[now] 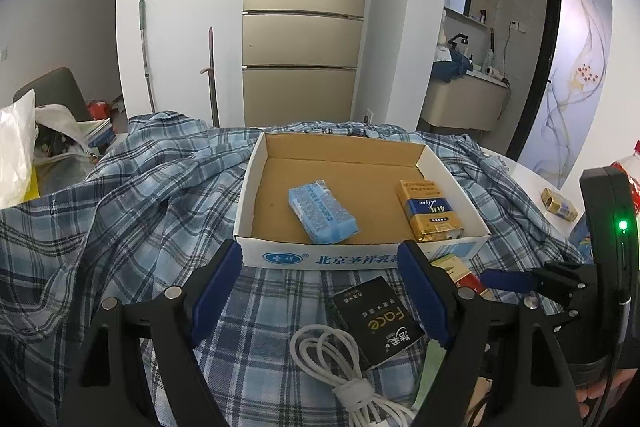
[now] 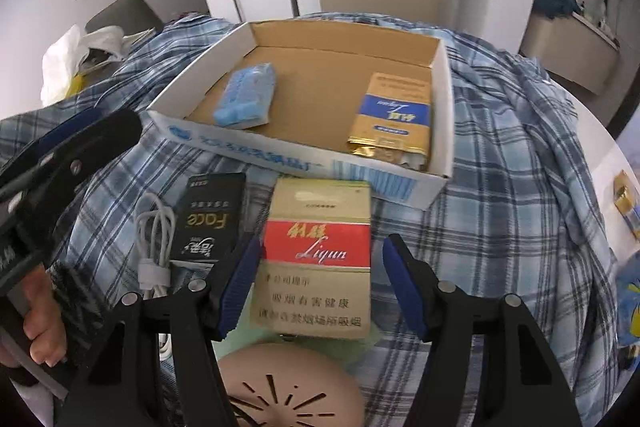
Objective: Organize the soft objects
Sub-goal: 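Grasp the red-and-cream Liqun pack with the right gripper, then lift the red pack with the right gripper while the left gripper grasps the black Face tissue pack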
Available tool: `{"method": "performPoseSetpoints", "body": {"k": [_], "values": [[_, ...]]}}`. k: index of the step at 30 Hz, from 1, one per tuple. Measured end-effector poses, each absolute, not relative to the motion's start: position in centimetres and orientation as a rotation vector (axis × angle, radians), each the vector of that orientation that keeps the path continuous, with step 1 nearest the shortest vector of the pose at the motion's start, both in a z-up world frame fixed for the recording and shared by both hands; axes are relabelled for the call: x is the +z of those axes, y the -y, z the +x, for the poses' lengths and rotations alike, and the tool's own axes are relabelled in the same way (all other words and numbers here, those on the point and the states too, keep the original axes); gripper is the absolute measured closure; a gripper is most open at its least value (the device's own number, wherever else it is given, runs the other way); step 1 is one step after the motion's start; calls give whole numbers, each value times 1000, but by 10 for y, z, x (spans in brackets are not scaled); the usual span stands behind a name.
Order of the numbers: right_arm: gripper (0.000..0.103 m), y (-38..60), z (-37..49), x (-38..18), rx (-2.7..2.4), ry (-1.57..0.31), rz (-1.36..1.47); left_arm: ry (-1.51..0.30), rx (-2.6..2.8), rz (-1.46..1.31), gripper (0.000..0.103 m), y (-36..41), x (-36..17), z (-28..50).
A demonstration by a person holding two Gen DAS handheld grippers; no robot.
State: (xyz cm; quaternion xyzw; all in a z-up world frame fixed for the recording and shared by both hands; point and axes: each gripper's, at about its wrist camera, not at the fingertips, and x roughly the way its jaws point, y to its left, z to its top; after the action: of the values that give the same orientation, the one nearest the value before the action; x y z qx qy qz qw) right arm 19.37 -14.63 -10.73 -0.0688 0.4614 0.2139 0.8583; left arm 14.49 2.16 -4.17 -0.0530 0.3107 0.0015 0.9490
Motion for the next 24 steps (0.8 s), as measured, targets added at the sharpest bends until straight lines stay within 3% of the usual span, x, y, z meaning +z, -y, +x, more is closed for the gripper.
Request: {"method": "performPoseSetpoints", "body": {"k": [5, 8, 14, 24], "values": [[40, 138, 194, -114, 442, -977, -187, -635, 7, -117, 21, -23, -42, 145], [48, 136, 192, -116, 414, -962, -215, -637, 7, -112, 21, -23, -43, 146], [48, 147, 184, -91, 427, -830, -156, -643, 14, -112, 21, -23, -44, 146], [48, 130, 184, -108, 518, -975, -236, -717, -20, -157, 23, -29, -52, 153]]}}
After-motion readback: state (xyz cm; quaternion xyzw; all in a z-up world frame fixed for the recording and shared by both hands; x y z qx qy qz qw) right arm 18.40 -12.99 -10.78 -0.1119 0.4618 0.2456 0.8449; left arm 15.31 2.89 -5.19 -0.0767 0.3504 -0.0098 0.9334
